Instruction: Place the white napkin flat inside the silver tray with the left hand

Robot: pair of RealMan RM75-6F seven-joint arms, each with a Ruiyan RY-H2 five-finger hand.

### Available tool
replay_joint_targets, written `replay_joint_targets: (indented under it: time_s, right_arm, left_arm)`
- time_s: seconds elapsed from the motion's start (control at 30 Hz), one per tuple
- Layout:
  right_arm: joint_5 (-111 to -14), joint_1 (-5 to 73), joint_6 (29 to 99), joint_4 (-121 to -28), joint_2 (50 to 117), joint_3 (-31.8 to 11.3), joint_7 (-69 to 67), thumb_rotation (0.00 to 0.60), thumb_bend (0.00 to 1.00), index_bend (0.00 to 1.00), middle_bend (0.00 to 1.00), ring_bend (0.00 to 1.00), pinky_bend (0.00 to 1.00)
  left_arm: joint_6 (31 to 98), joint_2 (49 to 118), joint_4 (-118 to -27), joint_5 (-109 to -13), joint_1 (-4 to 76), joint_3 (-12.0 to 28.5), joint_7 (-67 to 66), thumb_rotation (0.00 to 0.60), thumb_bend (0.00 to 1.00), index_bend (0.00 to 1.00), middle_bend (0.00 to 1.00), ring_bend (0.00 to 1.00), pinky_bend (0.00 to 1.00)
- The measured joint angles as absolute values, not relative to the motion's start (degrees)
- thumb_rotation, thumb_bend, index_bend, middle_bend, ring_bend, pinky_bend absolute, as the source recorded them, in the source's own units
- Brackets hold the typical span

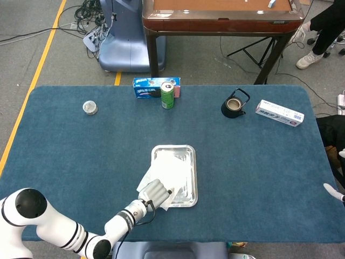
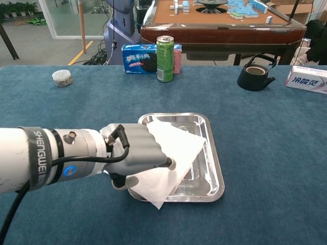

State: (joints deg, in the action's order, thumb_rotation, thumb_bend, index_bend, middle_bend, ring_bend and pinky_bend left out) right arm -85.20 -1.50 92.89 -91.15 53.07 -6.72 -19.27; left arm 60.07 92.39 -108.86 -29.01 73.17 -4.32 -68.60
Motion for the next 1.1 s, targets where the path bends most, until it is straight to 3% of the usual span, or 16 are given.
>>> replay_joint_targets:
  time_s: [1.1]
  right_arm:
    - [-84.4, -2.3, 93.8, -89.8, 53.1, -7.5, -21.9, 0.6, 0.07, 0.26, 0.25, 0.17, 0.26]
  left_arm:
    - [60.6, 96.1, -102.5, -18.3, 79.1, -2.9, -70.8, 0.6, 0.49, 0.12, 1.0, 0.94, 1.0]
